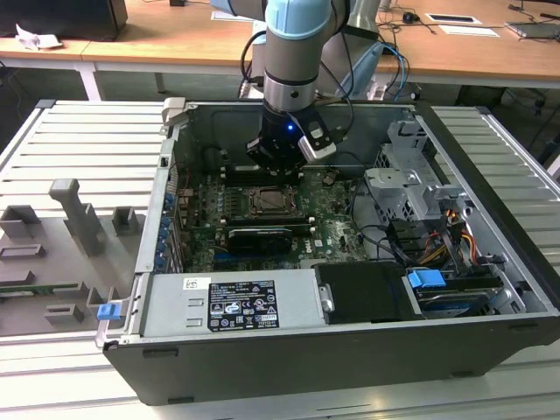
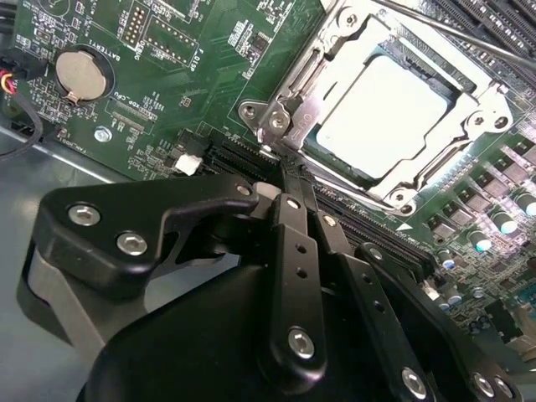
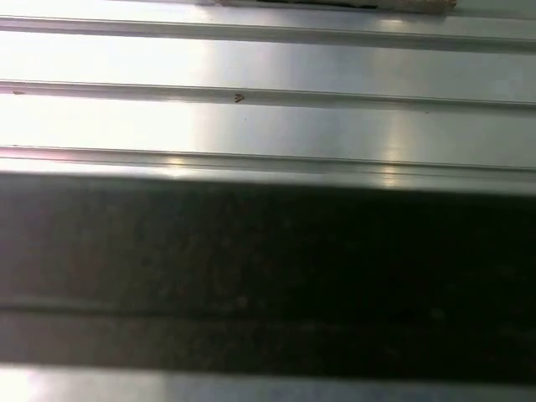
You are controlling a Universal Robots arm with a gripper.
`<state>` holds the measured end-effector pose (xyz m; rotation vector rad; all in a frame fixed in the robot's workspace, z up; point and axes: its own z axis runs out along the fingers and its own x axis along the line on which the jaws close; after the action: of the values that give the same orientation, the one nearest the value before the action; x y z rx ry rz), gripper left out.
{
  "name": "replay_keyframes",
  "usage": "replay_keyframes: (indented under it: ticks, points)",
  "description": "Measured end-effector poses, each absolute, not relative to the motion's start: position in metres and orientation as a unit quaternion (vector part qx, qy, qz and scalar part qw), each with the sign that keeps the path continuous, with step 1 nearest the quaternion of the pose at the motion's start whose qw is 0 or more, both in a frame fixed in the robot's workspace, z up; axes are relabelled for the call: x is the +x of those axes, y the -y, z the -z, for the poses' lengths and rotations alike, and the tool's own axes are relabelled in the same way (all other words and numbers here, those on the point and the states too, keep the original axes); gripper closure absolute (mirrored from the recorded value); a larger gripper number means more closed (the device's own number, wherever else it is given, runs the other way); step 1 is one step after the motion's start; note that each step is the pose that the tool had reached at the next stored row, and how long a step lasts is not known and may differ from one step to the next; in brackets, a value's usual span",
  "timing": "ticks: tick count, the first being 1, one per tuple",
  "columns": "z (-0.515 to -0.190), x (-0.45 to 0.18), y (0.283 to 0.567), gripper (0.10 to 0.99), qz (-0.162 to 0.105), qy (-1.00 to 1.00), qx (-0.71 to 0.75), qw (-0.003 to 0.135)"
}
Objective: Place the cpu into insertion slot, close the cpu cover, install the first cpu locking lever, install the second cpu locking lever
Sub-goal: 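Install the first cpu locking lever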
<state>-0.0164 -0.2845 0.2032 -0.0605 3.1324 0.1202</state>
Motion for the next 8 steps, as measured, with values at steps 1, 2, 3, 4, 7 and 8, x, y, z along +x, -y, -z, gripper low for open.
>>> replay_keyframes:
  ticks: [1, 2, 3, 4, 7, 8]
  points:
    - [-0.2031, -0.0164, 0.2845, 0.980, -0.038, -0.999, -0.019, 0.003]
    - [-0.2031, -0.0164, 0.2844, 0.980, -0.039, -0.999, -0.019, 0.003]
    - [-0.2030, -0.0163, 0.2844, 0.980, -0.039, -0.999, -0.019, 0.004]
    - [-0.2035, -0.0164, 0.2845, 0.980, -0.038, -0.999, -0.019, 0.003]
    - [-0.2045, -0.0164, 0.2845, 0.980, -0.038, -0.999, -0.019, 0.003]
    - [-0.2048, -0.0164, 0.2845, 0.980, -0.038, -0.999, -0.019, 0.003]
